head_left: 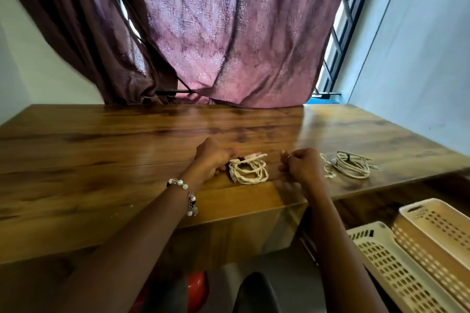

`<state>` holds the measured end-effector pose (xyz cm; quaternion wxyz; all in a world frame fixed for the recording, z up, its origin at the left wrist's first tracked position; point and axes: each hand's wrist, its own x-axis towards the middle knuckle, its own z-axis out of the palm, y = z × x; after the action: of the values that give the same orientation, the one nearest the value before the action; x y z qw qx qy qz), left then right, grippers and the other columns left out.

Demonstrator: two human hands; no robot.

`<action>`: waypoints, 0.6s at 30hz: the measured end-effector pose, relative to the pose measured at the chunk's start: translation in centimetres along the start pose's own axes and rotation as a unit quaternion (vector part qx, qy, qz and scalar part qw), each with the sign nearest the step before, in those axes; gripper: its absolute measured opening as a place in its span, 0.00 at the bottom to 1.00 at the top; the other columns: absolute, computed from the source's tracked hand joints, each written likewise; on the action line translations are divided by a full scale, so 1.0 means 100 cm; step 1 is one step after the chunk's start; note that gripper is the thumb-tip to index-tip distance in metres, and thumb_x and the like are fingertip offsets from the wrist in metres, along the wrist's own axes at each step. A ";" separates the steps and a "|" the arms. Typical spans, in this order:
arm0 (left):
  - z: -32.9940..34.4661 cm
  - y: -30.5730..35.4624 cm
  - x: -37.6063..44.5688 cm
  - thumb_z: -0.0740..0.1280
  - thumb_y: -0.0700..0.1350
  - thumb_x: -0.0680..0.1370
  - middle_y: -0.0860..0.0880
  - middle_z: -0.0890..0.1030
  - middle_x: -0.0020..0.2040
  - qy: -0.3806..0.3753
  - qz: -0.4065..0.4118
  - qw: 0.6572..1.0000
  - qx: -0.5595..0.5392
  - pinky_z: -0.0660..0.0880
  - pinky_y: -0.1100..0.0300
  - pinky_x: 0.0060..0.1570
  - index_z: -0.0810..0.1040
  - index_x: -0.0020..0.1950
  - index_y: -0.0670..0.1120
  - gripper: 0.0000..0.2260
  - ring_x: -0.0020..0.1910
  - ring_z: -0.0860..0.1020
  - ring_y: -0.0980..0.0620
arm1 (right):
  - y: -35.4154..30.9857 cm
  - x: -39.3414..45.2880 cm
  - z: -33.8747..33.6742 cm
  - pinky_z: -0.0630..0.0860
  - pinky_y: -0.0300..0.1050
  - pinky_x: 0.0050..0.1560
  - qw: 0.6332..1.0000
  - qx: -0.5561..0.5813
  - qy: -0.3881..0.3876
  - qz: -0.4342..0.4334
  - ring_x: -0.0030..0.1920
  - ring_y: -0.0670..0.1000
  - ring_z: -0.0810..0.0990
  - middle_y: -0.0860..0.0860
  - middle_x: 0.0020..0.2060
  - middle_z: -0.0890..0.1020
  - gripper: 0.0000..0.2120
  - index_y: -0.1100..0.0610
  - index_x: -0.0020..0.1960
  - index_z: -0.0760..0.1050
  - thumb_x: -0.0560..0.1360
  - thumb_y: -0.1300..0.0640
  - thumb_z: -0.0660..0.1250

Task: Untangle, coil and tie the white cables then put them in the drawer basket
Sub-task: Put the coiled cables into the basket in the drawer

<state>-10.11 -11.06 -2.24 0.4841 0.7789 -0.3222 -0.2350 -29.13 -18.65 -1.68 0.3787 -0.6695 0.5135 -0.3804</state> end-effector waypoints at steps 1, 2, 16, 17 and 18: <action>0.000 0.001 0.001 0.72 0.54 0.73 0.45 0.83 0.36 0.003 -0.004 1.000 0.000 0.71 0.62 0.26 0.80 0.53 0.39 0.19 0.29 0.79 0.50 | 0.000 0.001 -0.003 0.81 0.58 0.40 0.999 -0.012 0.043 -0.013 0.33 0.58 0.84 0.55 0.28 0.83 0.15 0.58 0.33 0.81 0.72 0.48 0.70; 0.001 0.002 0.002 0.72 0.55 0.73 0.45 0.83 0.36 0.001 -0.009 1.000 0.002 0.71 0.62 0.25 0.79 0.55 0.39 0.21 0.29 0.78 0.50 | -0.001 0.000 -0.009 0.80 0.55 0.41 0.995 -0.019 0.091 -0.026 0.35 0.59 0.83 0.57 0.29 0.83 0.16 0.58 0.33 0.81 0.72 0.47 0.69; 0.021 0.016 0.002 0.78 0.51 0.67 0.42 0.81 0.52 -0.056 0.022 0.985 0.163 0.70 0.58 0.30 0.76 0.57 0.41 0.24 0.49 0.80 0.44 | 0.020 0.016 -0.045 0.77 0.57 0.51 0.969 -0.173 0.113 0.138 0.52 0.62 0.78 0.57 0.49 0.82 0.35 0.57 0.48 0.78 0.59 0.28 0.67; 0.022 0.016 0.000 0.78 0.50 0.67 0.42 0.81 0.52 -0.058 0.027 0.983 0.170 0.69 0.58 0.30 0.76 0.56 0.41 0.23 0.49 0.80 0.44 | 0.021 0.017 -0.045 0.77 0.58 0.52 0.969 -0.161 0.102 0.157 0.53 0.62 0.77 0.56 0.49 0.81 0.35 0.57 0.49 0.78 0.58 0.29 0.69; 0.023 0.015 0.000 0.77 0.50 0.68 0.42 0.81 0.52 -0.060 0.035 0.982 0.175 0.69 0.58 0.30 0.76 0.56 0.42 0.22 0.49 0.79 0.44 | 0.021 0.016 -0.046 0.77 0.57 0.53 0.970 -0.151 0.090 0.168 0.54 0.60 0.77 0.55 0.49 0.80 0.33 0.58 0.50 0.77 0.59 0.32 0.72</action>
<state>-12.10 -12.96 -1.85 0.3278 0.8243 -0.4141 -0.2039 -33.85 -21.16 -1.43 0.2839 -0.5856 0.7024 -0.2884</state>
